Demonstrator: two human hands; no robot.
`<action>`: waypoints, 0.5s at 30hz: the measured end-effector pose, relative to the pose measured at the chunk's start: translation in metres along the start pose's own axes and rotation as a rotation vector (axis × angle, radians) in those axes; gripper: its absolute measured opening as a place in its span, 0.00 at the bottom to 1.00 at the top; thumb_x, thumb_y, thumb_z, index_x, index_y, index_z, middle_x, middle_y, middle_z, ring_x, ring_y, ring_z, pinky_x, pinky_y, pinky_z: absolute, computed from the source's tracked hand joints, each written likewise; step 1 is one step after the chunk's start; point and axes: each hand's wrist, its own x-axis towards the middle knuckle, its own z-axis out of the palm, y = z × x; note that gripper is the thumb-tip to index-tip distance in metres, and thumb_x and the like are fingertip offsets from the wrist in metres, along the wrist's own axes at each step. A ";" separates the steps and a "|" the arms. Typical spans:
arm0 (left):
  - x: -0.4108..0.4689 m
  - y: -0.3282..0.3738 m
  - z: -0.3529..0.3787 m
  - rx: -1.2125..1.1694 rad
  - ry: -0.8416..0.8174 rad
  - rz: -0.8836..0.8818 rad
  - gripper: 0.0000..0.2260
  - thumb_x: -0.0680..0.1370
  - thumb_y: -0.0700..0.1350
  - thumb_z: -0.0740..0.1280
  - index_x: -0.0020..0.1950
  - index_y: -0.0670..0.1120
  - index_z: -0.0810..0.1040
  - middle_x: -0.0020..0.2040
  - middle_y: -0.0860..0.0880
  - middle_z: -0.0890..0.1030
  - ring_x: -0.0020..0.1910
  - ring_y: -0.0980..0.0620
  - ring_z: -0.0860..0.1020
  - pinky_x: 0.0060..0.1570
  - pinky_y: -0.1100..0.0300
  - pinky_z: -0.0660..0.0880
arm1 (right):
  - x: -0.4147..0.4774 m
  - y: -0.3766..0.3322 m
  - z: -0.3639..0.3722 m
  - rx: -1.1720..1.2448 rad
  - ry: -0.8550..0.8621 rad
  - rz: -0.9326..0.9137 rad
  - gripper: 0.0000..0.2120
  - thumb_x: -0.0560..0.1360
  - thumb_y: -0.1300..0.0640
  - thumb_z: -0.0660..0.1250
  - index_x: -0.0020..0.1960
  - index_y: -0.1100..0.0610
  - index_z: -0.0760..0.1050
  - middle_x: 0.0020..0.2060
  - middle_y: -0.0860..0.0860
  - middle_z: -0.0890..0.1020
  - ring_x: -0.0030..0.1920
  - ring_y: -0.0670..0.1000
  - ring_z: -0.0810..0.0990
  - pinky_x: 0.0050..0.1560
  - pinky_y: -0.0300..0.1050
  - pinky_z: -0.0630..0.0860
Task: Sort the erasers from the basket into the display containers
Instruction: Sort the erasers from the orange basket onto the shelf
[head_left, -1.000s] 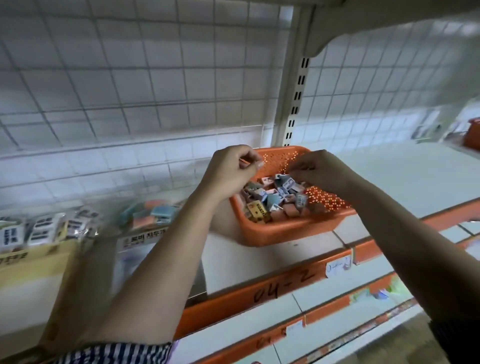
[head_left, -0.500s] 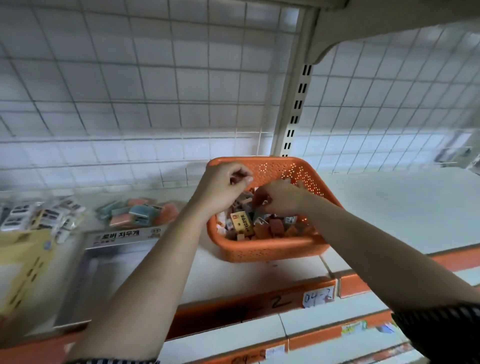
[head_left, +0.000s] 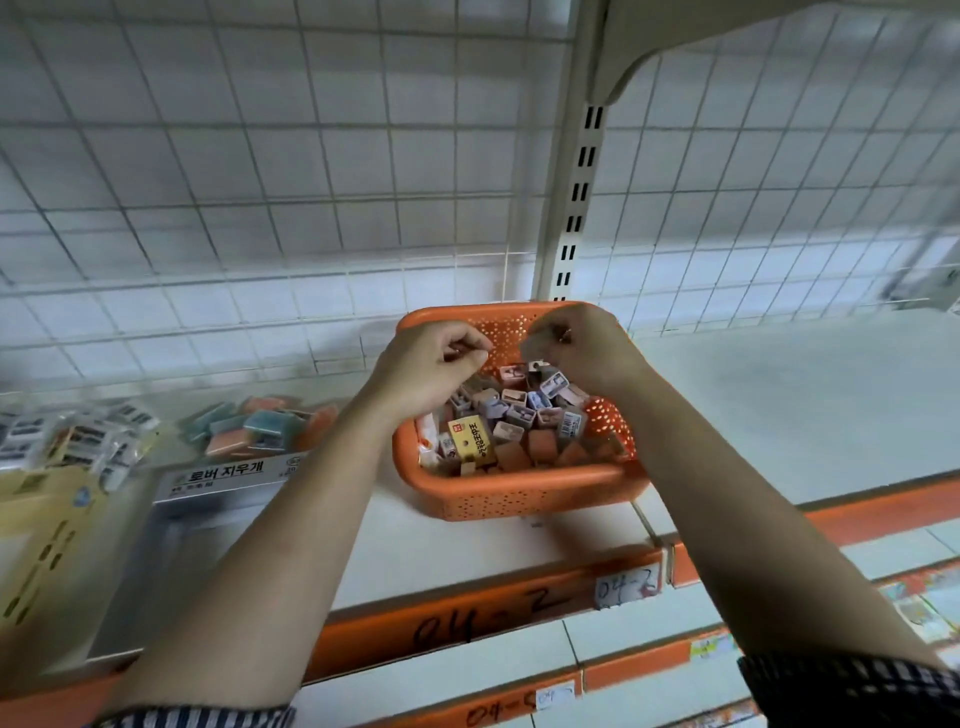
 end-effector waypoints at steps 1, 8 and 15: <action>0.003 0.001 0.000 0.009 -0.042 -0.013 0.06 0.78 0.46 0.68 0.54 0.53 0.80 0.46 0.63 0.78 0.50 0.60 0.78 0.52 0.58 0.74 | -0.001 -0.001 -0.003 0.067 0.082 0.012 0.07 0.77 0.62 0.66 0.51 0.54 0.82 0.40 0.44 0.81 0.41 0.41 0.80 0.38 0.25 0.70; 0.040 0.033 0.024 0.310 -0.497 0.190 0.12 0.77 0.45 0.69 0.60 0.47 0.80 0.55 0.51 0.82 0.50 0.55 0.79 0.51 0.59 0.76 | -0.020 -0.001 -0.029 0.501 0.343 0.079 0.04 0.74 0.63 0.69 0.46 0.57 0.82 0.37 0.50 0.84 0.31 0.44 0.81 0.34 0.37 0.76; 0.056 0.029 0.082 0.486 -0.584 0.324 0.07 0.76 0.46 0.67 0.54 0.49 0.80 0.51 0.49 0.81 0.49 0.49 0.78 0.52 0.51 0.76 | -0.029 0.014 -0.024 0.539 0.444 0.164 0.05 0.74 0.63 0.68 0.48 0.58 0.81 0.36 0.52 0.83 0.30 0.45 0.80 0.33 0.38 0.76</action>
